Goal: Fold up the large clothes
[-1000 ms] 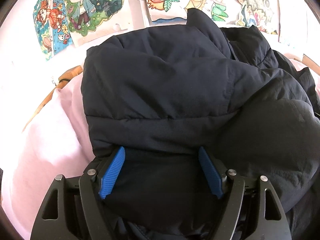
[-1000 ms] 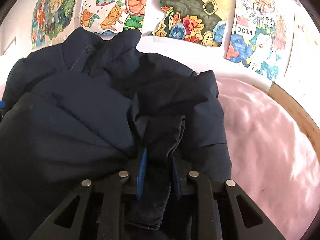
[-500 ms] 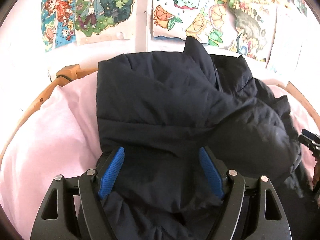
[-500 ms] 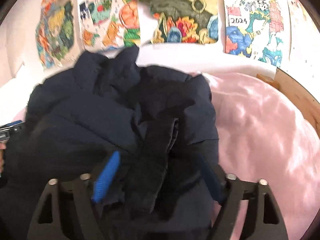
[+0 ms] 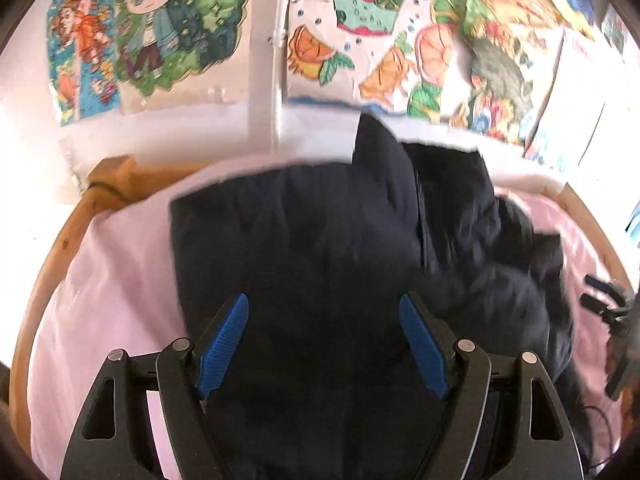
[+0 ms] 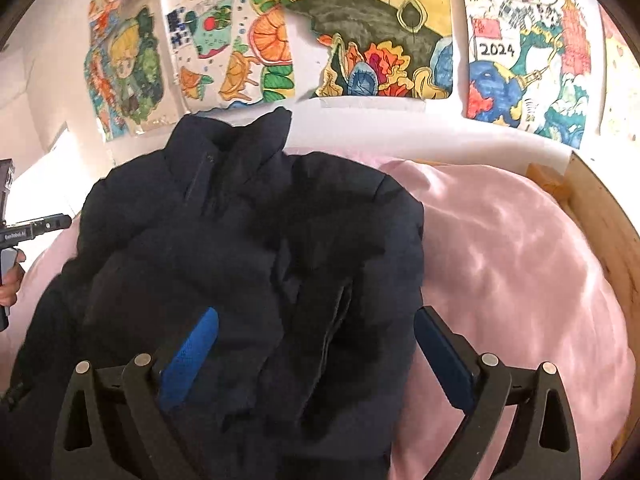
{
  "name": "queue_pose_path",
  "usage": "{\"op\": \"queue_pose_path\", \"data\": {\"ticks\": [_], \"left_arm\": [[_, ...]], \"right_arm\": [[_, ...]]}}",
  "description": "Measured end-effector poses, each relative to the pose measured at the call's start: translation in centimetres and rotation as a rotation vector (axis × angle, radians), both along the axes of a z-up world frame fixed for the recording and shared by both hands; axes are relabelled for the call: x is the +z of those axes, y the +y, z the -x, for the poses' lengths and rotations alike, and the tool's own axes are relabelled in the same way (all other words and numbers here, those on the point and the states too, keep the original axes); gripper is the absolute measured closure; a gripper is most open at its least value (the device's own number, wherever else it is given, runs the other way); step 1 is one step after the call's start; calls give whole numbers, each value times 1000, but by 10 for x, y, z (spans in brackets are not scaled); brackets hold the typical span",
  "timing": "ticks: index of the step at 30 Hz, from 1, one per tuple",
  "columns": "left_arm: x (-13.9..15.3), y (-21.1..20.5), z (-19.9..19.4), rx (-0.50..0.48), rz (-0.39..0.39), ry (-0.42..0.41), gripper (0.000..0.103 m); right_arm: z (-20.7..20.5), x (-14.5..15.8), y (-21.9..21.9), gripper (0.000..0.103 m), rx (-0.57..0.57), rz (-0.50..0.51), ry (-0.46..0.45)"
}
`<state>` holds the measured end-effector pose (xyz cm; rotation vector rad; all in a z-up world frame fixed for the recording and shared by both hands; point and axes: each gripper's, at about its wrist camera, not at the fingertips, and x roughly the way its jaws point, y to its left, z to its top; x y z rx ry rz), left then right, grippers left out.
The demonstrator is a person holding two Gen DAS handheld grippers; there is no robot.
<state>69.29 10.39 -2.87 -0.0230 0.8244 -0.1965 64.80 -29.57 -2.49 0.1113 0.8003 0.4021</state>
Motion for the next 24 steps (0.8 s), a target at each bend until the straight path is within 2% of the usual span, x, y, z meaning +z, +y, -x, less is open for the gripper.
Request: {"op": "queue_pose_path", "data": {"ticks": [5, 7, 11, 13, 16, 18, 20, 21, 23, 24], "left_arm": [[6, -4, -43, -5, -3, -27, 30], [3, -5, -55, -4, 22, -33, 30], [6, -15, -92, -33, 41, -46, 30], [5, -19, -116, -59, 78, -27, 30], [3, -25, -141, -97, 127, -16, 30], [1, -32, -155, -131, 115, -4, 30], [-2, -38, -167, -122, 79, 9, 30], [-4, -40, -172, -117, 74, 13, 30], [-3, -43, -180, -110, 81, 12, 30], [-3, -45, -183, -100, 79, 9, 30]], "right_arm": [[-56, 4, 4, 4, -38, -133, 37], [-80, 8, 9, 0, -44, -168, 37], [-133, 12, 27, 0, -30, -252, 71], [-155, 14, 38, 0, -36, -284, 69], [-180, 16, 57, 0, -38, -279, 66], [-192, 17, 64, 0, -48, -280, 63], [-203, 16, 72, 0, -62, -286, 67], [-207, 15, 74, 1, -70, -291, 71], [-215, 13, 80, 16, -71, -313, 90], [-218, 12, 81, 19, -69, -317, 97]]}}
